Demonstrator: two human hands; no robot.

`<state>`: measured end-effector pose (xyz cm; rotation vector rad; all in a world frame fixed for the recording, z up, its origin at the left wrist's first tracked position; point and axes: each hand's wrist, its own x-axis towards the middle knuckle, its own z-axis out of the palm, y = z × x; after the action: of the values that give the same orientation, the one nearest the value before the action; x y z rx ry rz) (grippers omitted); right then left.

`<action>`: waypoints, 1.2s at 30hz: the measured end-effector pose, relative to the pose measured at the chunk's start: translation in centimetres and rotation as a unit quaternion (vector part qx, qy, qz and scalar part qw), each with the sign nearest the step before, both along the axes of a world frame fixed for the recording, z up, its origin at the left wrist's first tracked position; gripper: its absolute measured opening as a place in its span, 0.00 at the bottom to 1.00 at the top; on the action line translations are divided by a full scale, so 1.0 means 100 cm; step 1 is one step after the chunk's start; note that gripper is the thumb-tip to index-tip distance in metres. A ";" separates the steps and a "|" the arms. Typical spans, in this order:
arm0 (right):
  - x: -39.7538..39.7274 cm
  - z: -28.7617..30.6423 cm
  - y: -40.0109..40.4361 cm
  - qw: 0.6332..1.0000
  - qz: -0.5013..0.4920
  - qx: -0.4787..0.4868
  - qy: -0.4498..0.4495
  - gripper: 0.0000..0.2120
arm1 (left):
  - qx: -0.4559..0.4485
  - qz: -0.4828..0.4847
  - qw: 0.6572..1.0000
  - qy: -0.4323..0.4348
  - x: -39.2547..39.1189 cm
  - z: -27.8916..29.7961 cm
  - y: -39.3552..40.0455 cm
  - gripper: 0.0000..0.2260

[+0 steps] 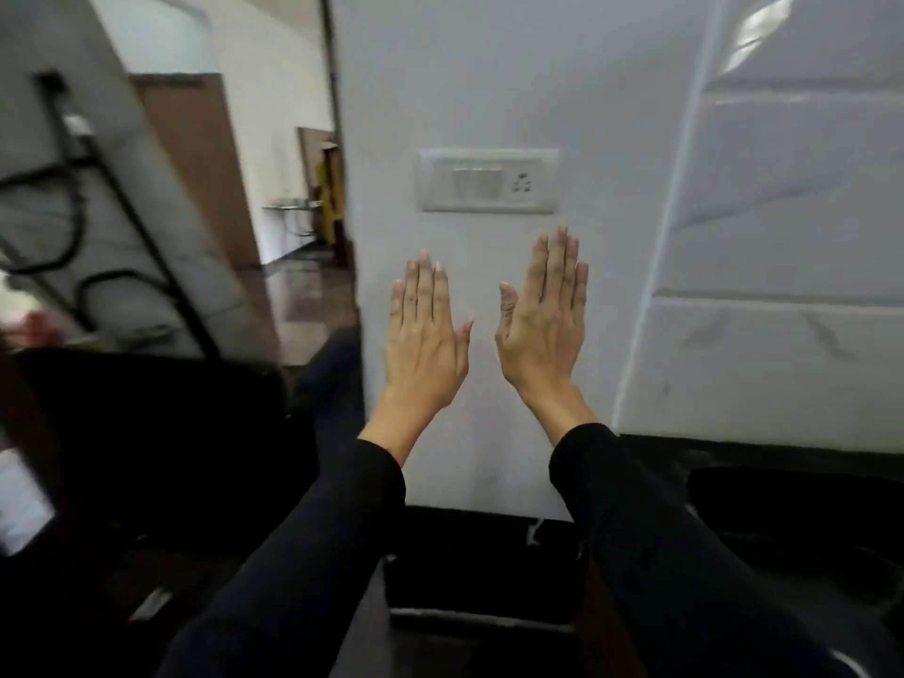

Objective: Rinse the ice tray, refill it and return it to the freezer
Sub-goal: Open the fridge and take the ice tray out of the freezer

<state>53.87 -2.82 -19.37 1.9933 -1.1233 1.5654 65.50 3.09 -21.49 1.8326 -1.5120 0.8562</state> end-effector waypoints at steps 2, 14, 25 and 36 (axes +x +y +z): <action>0.042 -0.015 0.019 0.999 0.041 0.013 -0.004 0.27 | 0.005 0.046 0.999 0.010 0.036 -0.015 0.031 0.29; 0.240 -0.097 0.192 0.948 0.301 0.105 0.005 0.27 | 0.024 0.319 0.944 0.085 0.175 -0.105 0.259 0.29; 0.334 -0.155 0.366 0.813 0.534 0.209 0.098 0.29 | -0.017 0.530 0.834 0.150 0.190 -0.139 0.442 0.29; 0.359 -0.156 0.521 0.481 0.732 0.419 0.240 0.26 | -0.086 0.649 0.746 0.121 0.215 -0.079 0.579 0.29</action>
<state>89.72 49.25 -35.01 4.1633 0.6811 0.3199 86.97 60.95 -29.41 2.5915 0.2533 1.1618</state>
